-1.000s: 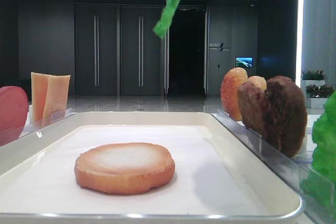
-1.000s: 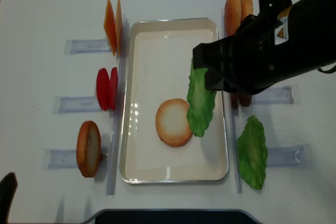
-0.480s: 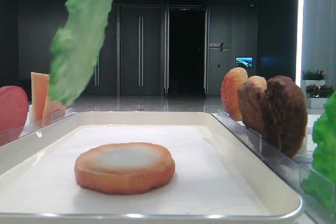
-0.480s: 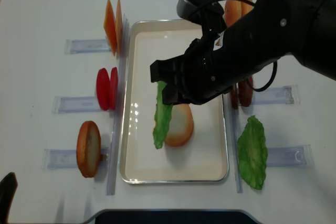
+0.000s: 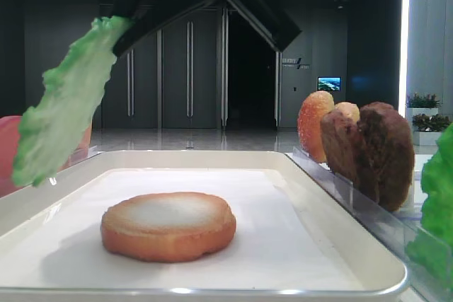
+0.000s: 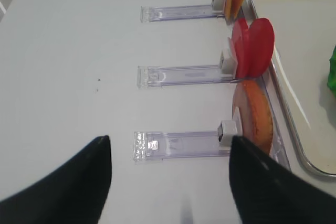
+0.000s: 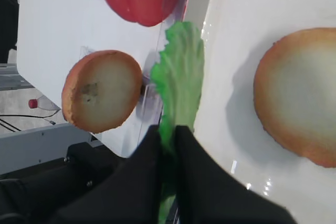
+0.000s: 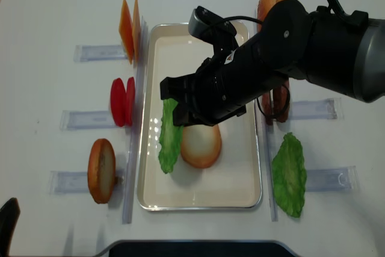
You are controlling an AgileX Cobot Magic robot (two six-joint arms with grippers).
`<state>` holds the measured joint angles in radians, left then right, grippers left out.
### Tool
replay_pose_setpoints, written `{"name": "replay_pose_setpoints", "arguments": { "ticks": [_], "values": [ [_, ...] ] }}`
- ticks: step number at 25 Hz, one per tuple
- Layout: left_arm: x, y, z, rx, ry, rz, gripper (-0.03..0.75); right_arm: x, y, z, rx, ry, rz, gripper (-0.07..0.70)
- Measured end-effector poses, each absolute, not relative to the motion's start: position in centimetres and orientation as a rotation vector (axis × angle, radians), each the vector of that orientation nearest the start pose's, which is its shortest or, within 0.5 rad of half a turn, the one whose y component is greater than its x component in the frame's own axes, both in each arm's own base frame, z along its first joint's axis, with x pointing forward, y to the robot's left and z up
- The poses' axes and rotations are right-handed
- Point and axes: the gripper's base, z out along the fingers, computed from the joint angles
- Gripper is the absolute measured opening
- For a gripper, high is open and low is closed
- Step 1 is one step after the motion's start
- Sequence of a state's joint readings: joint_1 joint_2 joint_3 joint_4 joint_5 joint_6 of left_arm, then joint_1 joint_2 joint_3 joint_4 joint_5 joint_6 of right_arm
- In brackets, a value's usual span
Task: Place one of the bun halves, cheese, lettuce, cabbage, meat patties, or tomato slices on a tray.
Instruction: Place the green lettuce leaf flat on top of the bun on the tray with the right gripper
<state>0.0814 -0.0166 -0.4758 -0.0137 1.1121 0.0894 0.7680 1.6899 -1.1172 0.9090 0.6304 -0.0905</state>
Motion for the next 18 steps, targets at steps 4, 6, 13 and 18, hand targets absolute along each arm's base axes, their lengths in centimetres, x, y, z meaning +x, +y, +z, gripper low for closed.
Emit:
{"name": "replay_pose_setpoints", "arguments": {
  "ticks": [4, 6, 13, 18],
  "values": [
    [-0.7, -0.2, 26.6, 0.009, 2.104, 0.085, 0.534, 22.9, 27.7, 23.0, -0.309, 2.744, 1.118, 0.057],
    [-0.7, -0.2, 26.6, 0.009, 2.104, 0.085, 0.534, 23.2, 27.6, 22.6, -0.3, 2.75, 1.11, 0.057],
    [-0.7, -0.2, 26.6, 0.009, 2.104, 0.085, 0.534, 24.6, 26.5, 22.4, -0.248, 2.743, 1.088, 0.057],
    [-0.7, -0.2, 26.6, 0.009, 2.104, 0.085, 0.534, 24.8, 26.2, 22.4, -0.245, 2.749, 1.086, 0.057]
  ]
}}
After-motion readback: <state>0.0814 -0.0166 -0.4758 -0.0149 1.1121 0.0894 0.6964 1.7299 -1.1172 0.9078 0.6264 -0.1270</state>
